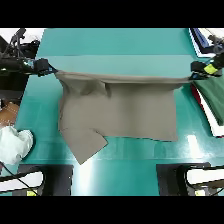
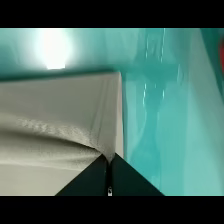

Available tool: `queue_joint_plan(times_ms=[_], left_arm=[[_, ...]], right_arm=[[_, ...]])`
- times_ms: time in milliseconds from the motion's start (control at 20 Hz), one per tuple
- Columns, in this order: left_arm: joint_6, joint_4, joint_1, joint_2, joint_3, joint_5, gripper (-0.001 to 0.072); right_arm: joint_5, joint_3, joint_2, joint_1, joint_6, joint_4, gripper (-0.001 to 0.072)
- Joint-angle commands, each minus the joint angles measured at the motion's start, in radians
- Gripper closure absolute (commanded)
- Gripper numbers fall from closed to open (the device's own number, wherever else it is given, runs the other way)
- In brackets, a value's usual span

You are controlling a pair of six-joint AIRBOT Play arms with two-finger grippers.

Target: Fold the shirts.

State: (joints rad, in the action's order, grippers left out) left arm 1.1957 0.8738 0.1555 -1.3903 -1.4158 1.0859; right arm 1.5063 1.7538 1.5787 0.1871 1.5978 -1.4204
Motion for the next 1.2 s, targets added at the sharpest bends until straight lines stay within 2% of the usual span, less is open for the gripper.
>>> queue_joint_plan(times_ms=[0, 100, 250, 350, 550, 750, 850, 1100, 1150], left_arm=[[-0.024, -0.014, -0.012, -0.041, 0.007, -0.250, 0.0676], [-0.026, -0.015, -0.012, -0.041, 0.007, -0.343, 0.0677], [-0.064, -0.012, -0.012, -0.050, 0.007, -0.341, 0.0676], [-0.078, 0.028, -0.012, -0.068, 0.007, -0.262, 0.0676], [-0.077, 0.235, -0.012, -0.076, 0.008, 0.019, 0.0676], [-0.068, 0.385, -0.012, -0.079, 0.013, 0.269, 0.0676], [-0.066, 0.391, -0.012, -0.079, 0.013, 0.283, 0.0676], [0.035, 0.409, -0.012, -0.100, 0.013, 0.285, 0.0668], [0.068, 0.430, -0.012, -0.105, 0.013, 0.285, 0.0454]], right_arm=[[-0.219, -0.004, 0.035, -0.045, -0.001, 0.005, 0.0702], [-0.312, -0.004, 0.035, -0.068, -0.001, 0.004, 0.0702], [-0.354, -0.004, 0.038, -0.087, -0.001, 0.003, 0.0702], [-0.293, -0.005, 0.051, -0.092, -0.001, 0.002, 0.0702], [-0.101, -0.006, 0.086, -0.094, -0.002, 0.002, 0.0702], [-0.039, -0.102, 0.055, -0.103, -0.002, 0.003, 0.0702], [-0.073, -0.185, 0.030, -0.112, -0.002, 0.006, 0.0702], [-0.120, -0.323, 0.013, -0.155, -0.002, 0.014, 0.0696], [-0.123, -0.341, 0.013, -0.160, -0.002, 0.014, 0.0690]])
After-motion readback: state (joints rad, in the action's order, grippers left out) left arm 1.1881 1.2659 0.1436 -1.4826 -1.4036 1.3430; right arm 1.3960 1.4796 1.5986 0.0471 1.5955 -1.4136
